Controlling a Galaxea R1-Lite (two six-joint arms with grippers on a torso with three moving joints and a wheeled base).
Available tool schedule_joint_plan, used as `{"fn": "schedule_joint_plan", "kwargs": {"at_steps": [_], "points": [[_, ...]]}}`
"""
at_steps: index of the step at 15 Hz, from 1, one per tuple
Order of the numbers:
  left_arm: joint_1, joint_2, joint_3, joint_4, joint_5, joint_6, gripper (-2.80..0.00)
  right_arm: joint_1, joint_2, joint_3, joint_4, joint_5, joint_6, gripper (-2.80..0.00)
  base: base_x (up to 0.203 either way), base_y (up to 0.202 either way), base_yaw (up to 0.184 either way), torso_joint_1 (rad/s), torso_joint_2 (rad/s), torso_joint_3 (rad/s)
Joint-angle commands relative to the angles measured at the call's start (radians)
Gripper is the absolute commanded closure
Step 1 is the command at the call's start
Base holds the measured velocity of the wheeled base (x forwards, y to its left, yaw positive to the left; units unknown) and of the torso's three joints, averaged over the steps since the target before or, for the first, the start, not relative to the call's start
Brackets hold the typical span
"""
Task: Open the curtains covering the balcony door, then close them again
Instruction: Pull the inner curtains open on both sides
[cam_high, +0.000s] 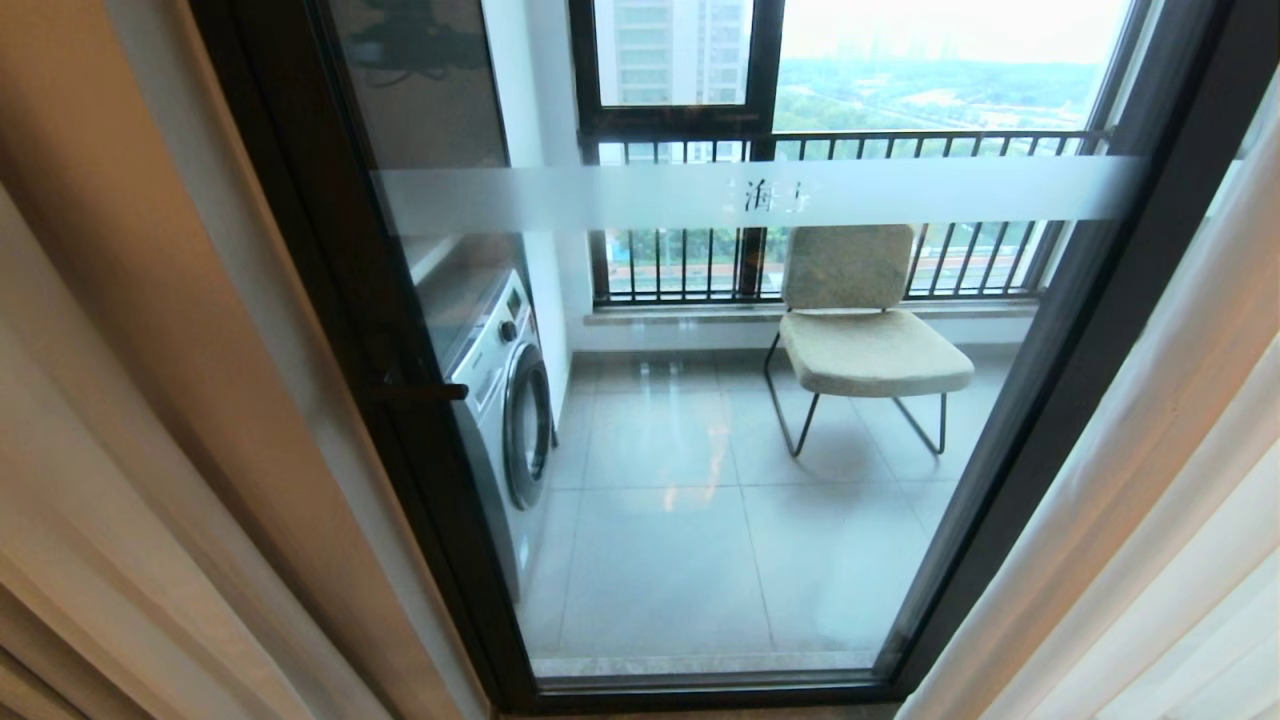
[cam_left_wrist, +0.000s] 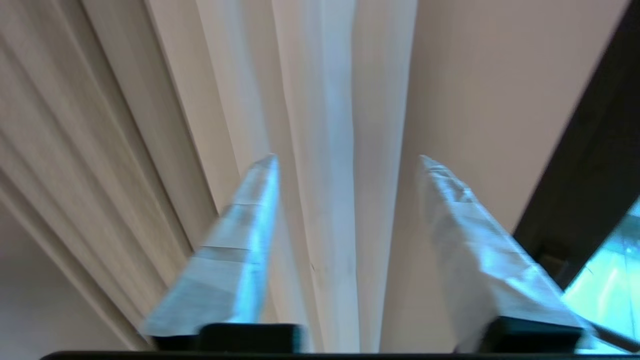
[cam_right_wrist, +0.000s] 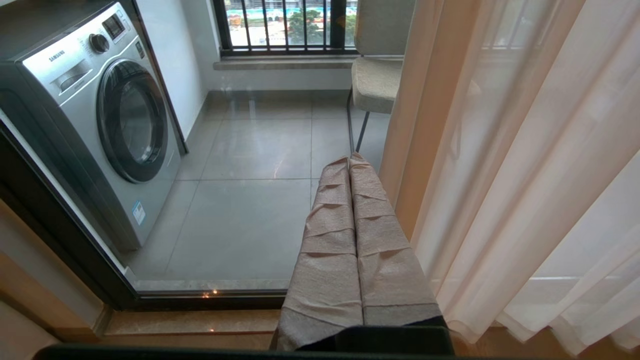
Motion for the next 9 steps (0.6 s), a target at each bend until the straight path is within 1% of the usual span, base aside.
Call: {"fn": "schedule_joint_plan", "kwargs": {"at_steps": [1, 3, 5, 6, 7, 9], "points": [[-0.001, -0.099, 0.076, 0.002, -0.002, 0.000, 0.00, 0.000, 0.000, 0.000, 0.000, 0.000, 0.000, 0.00, 0.000, 0.000, 0.000, 0.000, 0.00, 0.000], [-0.007, -0.160, 0.159, 0.003, -0.003, 0.000, 0.00, 0.000, 0.000, 0.000, -0.001, 0.000, 0.000, 0.00, 0.000, 0.000, 0.000, 0.000, 0.00, 0.000], [-0.014, -0.233, 0.267, 0.002, -0.003, 0.000, 0.00, 0.000, 0.000, 0.000, 0.000, 0.000, 0.000, 0.00, 0.000, 0.000, 0.000, 0.000, 0.00, 0.000], [-0.029, -0.272, 0.319, 0.001, -0.003, 0.000, 0.00, 0.000, 0.000, 0.000, 0.000, 0.000, 0.000, 0.00, 0.000, 0.000, 0.000, 0.000, 0.00, 0.000], [-0.058, -0.309, 0.367, 0.001, -0.003, -0.004, 0.00, 0.000, 0.000, 0.000, 0.000, 0.000, 0.000, 0.00, 0.000, 0.000, 0.000, 0.000, 0.00, 0.000], [-0.136, -0.354, 0.423, 0.001, -0.001, -0.008, 0.00, 0.000, 0.000, 0.000, -0.001, 0.000, 0.000, 0.00, 0.000, 0.000, 0.000, 0.000, 0.00, 0.000]]}}
